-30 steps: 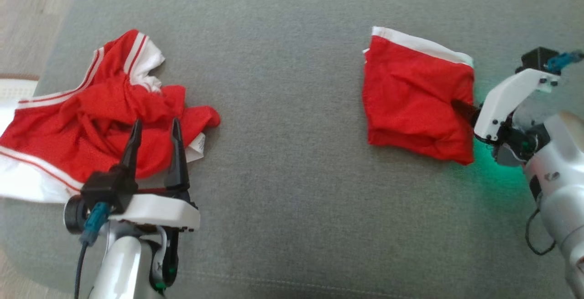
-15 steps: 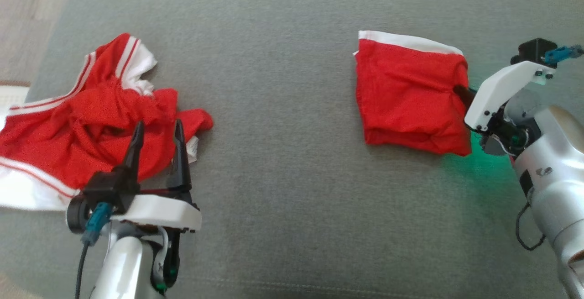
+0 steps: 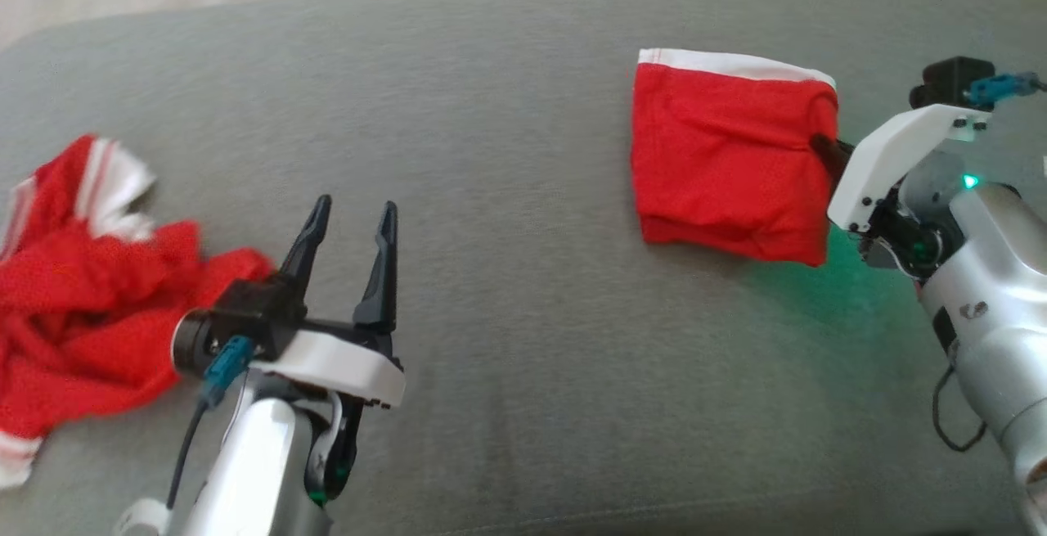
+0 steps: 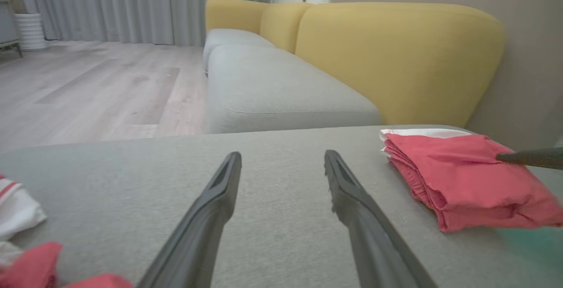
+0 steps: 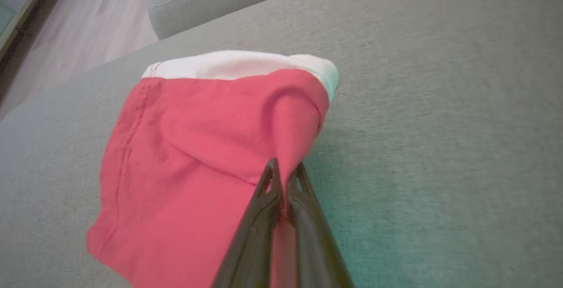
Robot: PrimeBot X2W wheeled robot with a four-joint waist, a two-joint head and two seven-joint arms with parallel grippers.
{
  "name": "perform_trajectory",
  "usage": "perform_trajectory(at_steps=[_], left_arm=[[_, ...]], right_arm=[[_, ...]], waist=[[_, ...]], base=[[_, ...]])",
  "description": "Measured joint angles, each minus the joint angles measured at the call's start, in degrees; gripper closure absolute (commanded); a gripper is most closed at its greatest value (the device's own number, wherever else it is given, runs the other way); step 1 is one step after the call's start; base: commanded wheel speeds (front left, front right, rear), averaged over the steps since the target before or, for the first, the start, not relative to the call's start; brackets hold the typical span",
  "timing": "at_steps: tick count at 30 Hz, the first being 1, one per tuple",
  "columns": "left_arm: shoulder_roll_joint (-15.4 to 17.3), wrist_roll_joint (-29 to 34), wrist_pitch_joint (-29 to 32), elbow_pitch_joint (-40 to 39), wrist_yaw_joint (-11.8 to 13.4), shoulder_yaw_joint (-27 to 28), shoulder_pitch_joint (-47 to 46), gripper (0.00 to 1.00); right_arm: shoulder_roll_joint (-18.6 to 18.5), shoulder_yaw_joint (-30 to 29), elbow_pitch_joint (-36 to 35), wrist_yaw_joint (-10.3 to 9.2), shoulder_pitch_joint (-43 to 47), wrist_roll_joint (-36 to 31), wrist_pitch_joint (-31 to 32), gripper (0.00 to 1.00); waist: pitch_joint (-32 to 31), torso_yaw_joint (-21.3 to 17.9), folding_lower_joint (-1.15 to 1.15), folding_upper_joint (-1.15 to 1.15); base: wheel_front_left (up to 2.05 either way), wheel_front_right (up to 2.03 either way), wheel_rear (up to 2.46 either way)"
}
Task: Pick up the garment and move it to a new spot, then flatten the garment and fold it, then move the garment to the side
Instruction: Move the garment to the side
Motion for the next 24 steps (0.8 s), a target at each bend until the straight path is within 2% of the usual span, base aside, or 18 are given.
perform_trajectory(at_steps=[6, 13, 19, 24], left_arm=[[0.0, 0.4, 0.0, 1.0, -0.5, -0.6, -0.9, 0.0], [0.0, 0.3, 0.0, 2.4, -0.5, -4.1, -2.8, 0.0], [-0.1, 0.3, 0.0, 3.0, -0.4, -5.8, -5.0, 0.0], [-0.1, 0.3, 0.0, 3.5, 0.1, -6.0, -6.9, 0.0]], right_arm=[[-0.1, 2.7, -1.4, 0.0, 0.0, 1.2, -1.2, 1.0], [-1.3, 6.0, -2.2, 0.0, 0.0, 2.9, -2.7, 1.0], [-3.2, 9.3, -3.2, 0.0, -2.1, 3.4, -4.3, 1.0], [-6.8, 12.2, -3.1, 0.0, -8.4, 2.9, -4.5, 1.0]], waist=[[0.2, -5.2, 0.0, 0.0], [1.0, -10.7, 0.0, 0.0], [4.1, -11.1, 0.0, 0.0], [7.9, -10.0, 0.0, 0.0]], base=[[0.0, 0.0, 0.0], [0.0, 0.0, 0.0], [0.0, 0.0, 0.0], [0.0, 0.0, 0.0]])
